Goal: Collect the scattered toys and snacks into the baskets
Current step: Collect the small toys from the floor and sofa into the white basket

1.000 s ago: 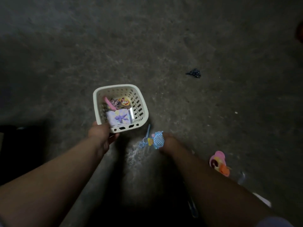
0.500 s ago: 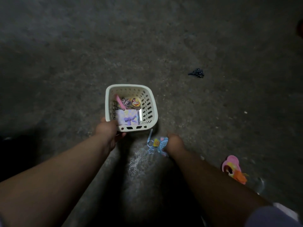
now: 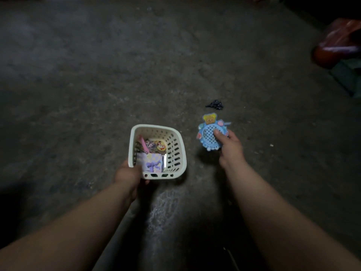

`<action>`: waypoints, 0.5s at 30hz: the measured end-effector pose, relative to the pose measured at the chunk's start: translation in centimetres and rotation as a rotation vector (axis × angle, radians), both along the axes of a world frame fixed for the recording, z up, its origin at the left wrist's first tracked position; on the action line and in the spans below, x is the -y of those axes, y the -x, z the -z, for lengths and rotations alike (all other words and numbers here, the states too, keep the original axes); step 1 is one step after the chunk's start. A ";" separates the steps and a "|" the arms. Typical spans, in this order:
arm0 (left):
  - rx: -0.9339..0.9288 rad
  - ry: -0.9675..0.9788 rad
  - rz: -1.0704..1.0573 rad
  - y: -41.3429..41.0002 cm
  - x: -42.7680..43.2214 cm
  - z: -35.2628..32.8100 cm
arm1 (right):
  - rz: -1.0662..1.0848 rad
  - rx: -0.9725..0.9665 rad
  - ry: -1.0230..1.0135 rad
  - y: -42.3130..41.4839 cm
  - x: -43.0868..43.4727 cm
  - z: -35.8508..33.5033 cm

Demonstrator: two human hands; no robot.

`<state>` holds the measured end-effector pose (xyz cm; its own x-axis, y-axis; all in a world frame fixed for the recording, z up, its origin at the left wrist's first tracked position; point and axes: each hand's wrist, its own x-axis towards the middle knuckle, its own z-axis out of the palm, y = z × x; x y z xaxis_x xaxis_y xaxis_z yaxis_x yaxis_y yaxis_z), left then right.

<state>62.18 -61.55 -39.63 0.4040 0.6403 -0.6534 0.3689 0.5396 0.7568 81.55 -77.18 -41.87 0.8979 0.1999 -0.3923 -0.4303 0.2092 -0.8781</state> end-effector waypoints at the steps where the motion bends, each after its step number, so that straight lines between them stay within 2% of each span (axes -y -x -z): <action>1: 0.001 0.003 0.019 -0.1 0.1 0.0 | -0.041 -0.003 -0.059 -0.3 0.0 -1.2; 6: -0.010 0.041 0.059 -0.4 0.6 -0.2 | -0.162 -0.091 -0.417 -0.7 -0.5 -5.2; 8: -0.018 0.063 0.075 -0.5 0.9 -0.4 | -0.227 -0.125 -0.448 -0.1 -1.1 -5.6; 11: -0.035 0.069 0.107 -0.4 1.0 -0.4 | -0.331 -0.175 -0.343 1.1 -2.0 -4.9; 15: -0.032 0.053 0.148 -0.4 1.1 -0.3 | -0.391 -0.164 0.046 2.7 -3.1 -4.2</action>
